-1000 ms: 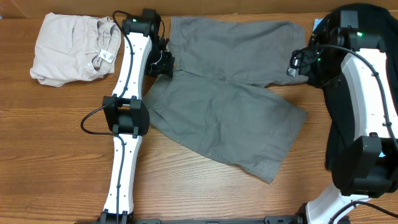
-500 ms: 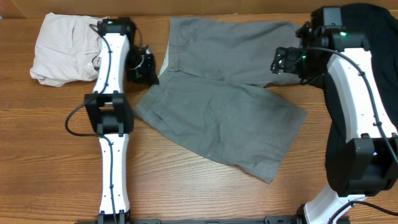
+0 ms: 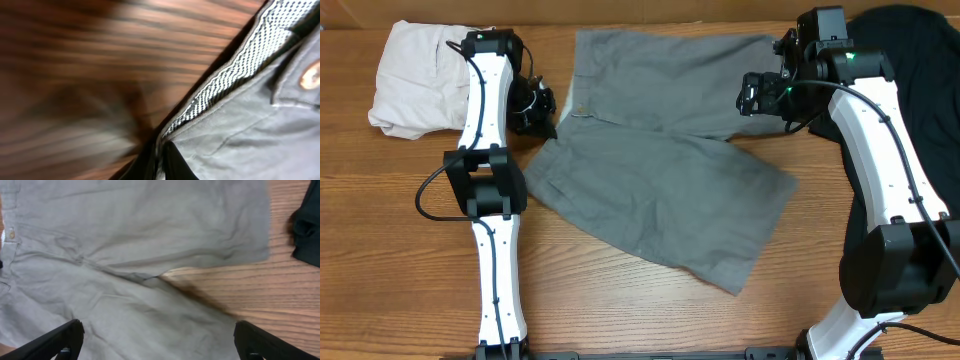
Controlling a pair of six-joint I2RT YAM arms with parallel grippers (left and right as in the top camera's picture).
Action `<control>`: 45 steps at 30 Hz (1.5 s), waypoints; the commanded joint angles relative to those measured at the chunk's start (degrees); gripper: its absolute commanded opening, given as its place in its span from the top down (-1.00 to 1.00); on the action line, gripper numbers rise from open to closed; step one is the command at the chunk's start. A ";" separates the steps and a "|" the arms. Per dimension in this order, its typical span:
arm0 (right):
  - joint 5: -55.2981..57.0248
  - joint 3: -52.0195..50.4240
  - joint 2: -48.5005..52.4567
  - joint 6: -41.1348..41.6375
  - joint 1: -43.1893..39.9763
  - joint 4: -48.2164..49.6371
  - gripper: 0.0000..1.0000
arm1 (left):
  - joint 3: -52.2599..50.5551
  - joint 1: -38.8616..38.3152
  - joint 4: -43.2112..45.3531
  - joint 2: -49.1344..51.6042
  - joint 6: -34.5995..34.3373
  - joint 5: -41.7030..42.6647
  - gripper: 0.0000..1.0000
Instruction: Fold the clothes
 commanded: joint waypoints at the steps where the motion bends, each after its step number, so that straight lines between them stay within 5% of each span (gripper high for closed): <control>1: -1.97 0.98 -0.46 -0.39 -0.26 1.49 -0.98 | -0.85 1.77 0.22 -6.51 -0.92 -13.97 0.72; 3: -2.38 1.01 -0.46 -0.39 -0.26 2.23 -0.98 | -0.85 1.60 0.22 -9.97 0.20 -16.15 0.56; 4: -2.67 1.03 -0.46 -0.42 -0.26 2.49 -0.98 | -0.85 1.33 0.22 -12.11 0.81 -16.85 0.23; 6: -3.78 1.11 -0.48 -0.42 -0.26 2.54 -0.98 | -0.85 1.03 0.22 -14.91 1.07 -17.33 -0.01; 11: -6.25 5.55 -0.48 -0.42 -0.26 -2.51 -1.00 | -0.85 -0.02 0.24 -24.98 3.72 -17.33 0.02; 16: -4.94 21.79 -0.66 -1.60 -0.26 -18.27 -1.00 | -0.85 -0.90 1.33 -38.99 4.02 -14.91 -0.31; 22: -6.01 33.44 -5.11 -2.97 -0.02 -30.64 -1.00 | -0.87 -6.62 0.26 -50.56 1.57 -12.81 -0.34; 24: -6.10 33.38 -8.96 -1.62 0.33 -30.64 -1.00 | -0.92 -10.23 0.26 -53.09 -0.04 -16.11 -0.81; 27: -3.98 32.72 -16.26 4.46 0.39 -30.64 -1.00 | -0.92 -15.02 0.24 -56.87 -6.73 -25.44 -1.00; 32: 8.76 27.02 -28.72 15.54 0.37 -30.64 -1.00 | -1.07 -15.85 0.24 -61.35 -12.55 -27.63 -1.00; 38: 21.57 6.08 -41.27 28.59 0.37 -30.62 -1.00 | -8.98 -15.80 0.24 -63.73 -13.70 -28.98 -1.00; 45: 13.16 -18.25 -38.75 30.34 0.39 -25.83 -1.00 | -32.81 -10.75 0.26 -63.78 -34.25 -37.68 -1.00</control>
